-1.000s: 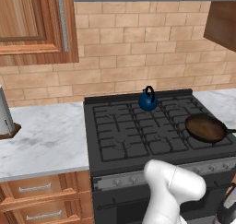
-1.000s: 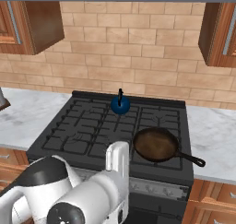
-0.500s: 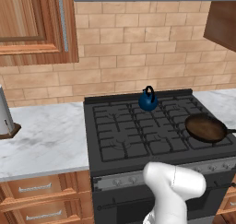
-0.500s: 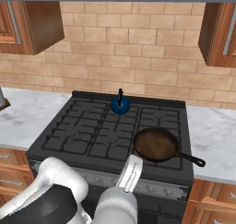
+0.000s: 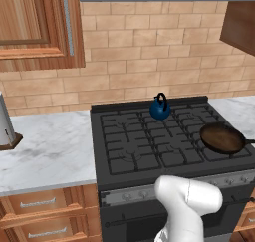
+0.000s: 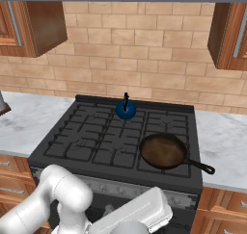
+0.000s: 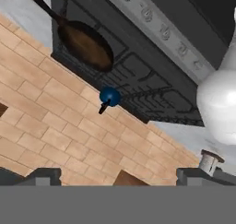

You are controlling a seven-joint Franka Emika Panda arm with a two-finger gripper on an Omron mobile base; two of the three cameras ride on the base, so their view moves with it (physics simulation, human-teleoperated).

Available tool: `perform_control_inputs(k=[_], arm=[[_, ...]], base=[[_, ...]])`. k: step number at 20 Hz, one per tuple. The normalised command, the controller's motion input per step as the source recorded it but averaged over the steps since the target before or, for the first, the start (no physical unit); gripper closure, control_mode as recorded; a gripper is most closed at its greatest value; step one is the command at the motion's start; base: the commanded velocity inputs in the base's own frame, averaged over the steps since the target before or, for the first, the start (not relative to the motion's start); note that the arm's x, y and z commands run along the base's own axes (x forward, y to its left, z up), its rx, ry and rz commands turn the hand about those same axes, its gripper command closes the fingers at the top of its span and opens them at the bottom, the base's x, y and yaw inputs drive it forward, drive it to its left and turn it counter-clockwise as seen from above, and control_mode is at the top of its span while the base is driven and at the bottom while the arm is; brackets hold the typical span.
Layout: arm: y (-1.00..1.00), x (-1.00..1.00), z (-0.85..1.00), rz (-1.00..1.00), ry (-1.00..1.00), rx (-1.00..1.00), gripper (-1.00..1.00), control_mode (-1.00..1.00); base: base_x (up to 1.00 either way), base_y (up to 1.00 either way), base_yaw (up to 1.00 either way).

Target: Pick the pan from the cabinet and place it on the stove. Then turn on the stove burner for the pan.

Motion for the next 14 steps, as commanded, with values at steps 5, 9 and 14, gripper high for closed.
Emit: perform_control_inputs(k=[5,9,14], arm=[[0.01,0.2,-0.18,-0.1,-0.01,0.48,-1.0,-1.0],[0.0,0.04,-0.11,0.0,0.01,0.05,-1.0,-1.0],[-0.13,0.34,-0.27,0.0,0.0,0.0,-1.0,-1.0]], base=[[0.0,0.0,0.0],[0.0,0.0,0.0],[0.0,0.0,0.0]])
